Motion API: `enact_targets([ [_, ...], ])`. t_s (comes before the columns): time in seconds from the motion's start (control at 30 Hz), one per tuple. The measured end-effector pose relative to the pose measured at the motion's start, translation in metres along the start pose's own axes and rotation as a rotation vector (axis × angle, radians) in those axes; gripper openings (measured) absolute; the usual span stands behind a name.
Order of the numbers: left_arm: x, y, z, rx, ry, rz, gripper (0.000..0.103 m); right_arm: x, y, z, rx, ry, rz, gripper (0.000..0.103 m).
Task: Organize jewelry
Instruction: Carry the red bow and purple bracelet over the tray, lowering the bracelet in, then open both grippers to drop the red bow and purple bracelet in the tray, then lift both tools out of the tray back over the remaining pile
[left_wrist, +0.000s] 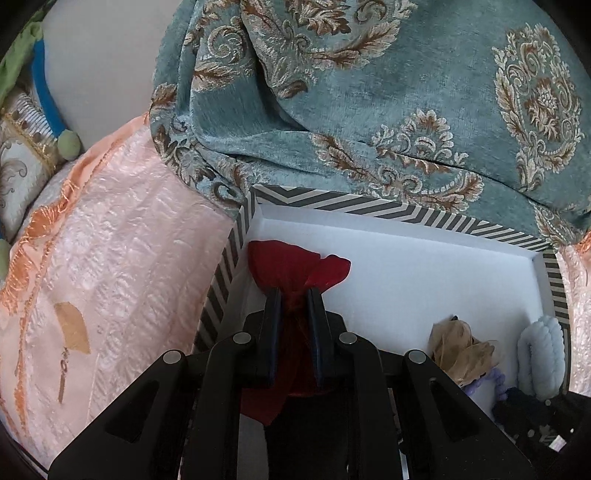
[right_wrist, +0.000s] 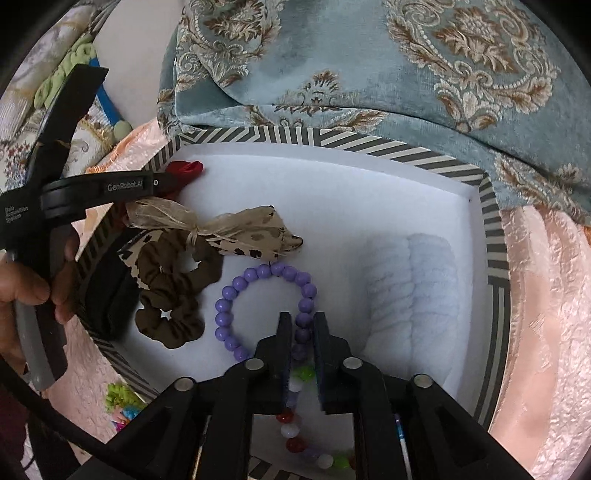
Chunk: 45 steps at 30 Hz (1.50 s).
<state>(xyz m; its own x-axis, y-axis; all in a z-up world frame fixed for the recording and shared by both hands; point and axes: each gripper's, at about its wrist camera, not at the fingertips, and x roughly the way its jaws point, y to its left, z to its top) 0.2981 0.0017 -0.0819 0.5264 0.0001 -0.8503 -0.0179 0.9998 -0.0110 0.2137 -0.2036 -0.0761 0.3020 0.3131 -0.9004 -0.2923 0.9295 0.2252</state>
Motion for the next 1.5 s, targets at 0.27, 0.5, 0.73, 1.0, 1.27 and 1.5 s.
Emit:
enact_targets([
  [0.27,-0.032,0.007,-0.008,-0.036,-0.036,-0.046,0.056,-0.027,0.007,-0.011,0.027,-0.041,0.036,0.041],
  [0.5,-0.081,0.01,-0.03,-0.019,-0.085,-0.033,0.056,-0.065,0.021,-0.026,0.052,-0.103,0.036,0.044],
  [0.73,-0.134,0.01,-0.068,0.001,-0.145,-0.033,0.057,-0.101,0.04,-0.048,0.077,-0.152,0.017,0.047],
  [1.0,-0.177,-0.001,-0.113,0.044,-0.199,0.006,0.057,-0.137,0.051,-0.071,0.084,-0.213,-0.018,0.063],
  [1.27,-0.202,-0.005,-0.15,0.036,-0.213,0.008,0.057,-0.162,0.055,-0.094,0.094,-0.249,-0.059,0.063],
  [1.5,-0.214,-0.009,-0.169,0.044,-0.222,0.003,0.057,-0.178,0.056,-0.112,0.105,-0.265,-0.07,0.066],
])
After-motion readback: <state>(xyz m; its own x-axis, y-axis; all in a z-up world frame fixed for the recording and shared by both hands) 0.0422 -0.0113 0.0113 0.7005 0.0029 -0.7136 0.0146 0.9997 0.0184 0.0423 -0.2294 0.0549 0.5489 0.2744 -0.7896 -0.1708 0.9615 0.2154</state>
